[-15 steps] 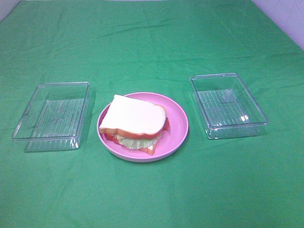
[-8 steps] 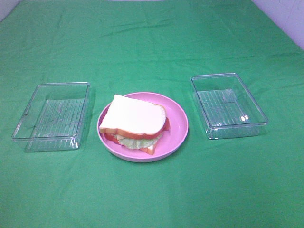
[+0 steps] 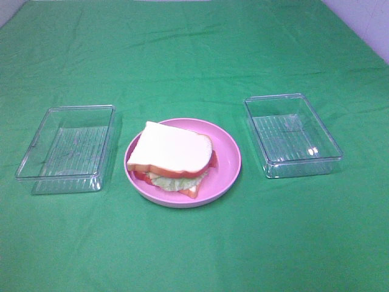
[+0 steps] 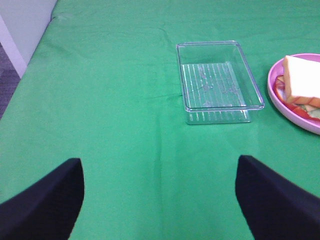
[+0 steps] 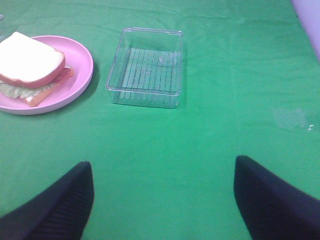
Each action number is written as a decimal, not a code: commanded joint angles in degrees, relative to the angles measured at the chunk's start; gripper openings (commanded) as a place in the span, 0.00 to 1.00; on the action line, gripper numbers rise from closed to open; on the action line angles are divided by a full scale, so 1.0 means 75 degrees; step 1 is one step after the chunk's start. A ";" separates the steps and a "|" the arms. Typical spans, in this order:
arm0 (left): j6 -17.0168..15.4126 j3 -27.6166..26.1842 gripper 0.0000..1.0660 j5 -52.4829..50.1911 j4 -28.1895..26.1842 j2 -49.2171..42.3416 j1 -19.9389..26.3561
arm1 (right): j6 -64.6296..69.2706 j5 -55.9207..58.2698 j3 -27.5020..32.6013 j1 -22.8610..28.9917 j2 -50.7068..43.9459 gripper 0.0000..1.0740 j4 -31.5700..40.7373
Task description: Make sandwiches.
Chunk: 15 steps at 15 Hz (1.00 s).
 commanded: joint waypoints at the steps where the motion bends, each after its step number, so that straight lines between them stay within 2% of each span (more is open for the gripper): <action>1: 0.0099 0.0046 0.74 -0.0092 -0.0290 -0.0176 0.0015 | -0.0107 -0.0046 0.0031 -0.0053 -0.0115 0.69 -0.0015; 5: 0.0283 0.0046 0.74 -0.0092 -0.0466 -0.0176 0.0015 | -0.0107 -0.0046 0.0031 -0.0053 -0.0115 0.69 -0.0015; 15: 0.0290 0.0046 0.74 -0.0092 -0.0481 -0.0176 0.0015 | -0.0107 -0.0046 0.0031 -0.0053 -0.0115 0.69 -0.0015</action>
